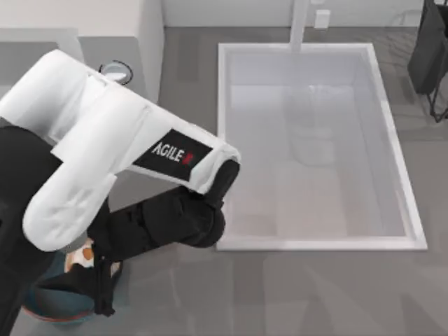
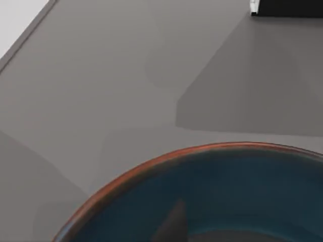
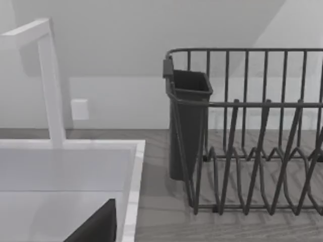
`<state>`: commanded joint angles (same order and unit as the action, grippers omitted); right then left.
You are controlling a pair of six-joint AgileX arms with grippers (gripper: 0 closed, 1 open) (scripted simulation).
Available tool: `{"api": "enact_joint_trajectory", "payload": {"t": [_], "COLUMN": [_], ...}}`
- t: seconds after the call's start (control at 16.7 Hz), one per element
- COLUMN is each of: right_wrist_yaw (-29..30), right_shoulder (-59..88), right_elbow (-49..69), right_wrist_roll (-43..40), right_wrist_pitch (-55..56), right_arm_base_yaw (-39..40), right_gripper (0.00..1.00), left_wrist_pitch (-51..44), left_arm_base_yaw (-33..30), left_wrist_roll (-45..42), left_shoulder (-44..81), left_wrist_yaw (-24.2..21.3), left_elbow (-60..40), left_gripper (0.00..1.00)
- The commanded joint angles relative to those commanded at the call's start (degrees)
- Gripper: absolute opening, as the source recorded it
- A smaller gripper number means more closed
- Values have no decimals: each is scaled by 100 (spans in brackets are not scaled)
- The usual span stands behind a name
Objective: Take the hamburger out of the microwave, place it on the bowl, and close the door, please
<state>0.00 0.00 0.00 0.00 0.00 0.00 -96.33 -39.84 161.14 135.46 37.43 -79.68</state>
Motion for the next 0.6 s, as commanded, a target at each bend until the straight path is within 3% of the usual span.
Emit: {"api": "enact_joint_trajectory", "payload": {"t": [0.54, 0.6], "right_wrist_yaw": [0, 0], "right_shoulder": [0, 0], "right_elbow": [0, 0], "right_wrist_roll": [0, 0], "right_wrist_pitch": [0, 0], "right_arm_base_yaw": [0, 0], "right_gripper": [100, 100], "left_wrist_pitch": [654, 654], "left_arm_base_yaw": [249, 249], "left_wrist_roll": [-146, -146], "left_shoulder": [-8, -8], "left_wrist_yaw": [227, 227], "left_elbow": [630, 630], "left_gripper": [0, 8]}}
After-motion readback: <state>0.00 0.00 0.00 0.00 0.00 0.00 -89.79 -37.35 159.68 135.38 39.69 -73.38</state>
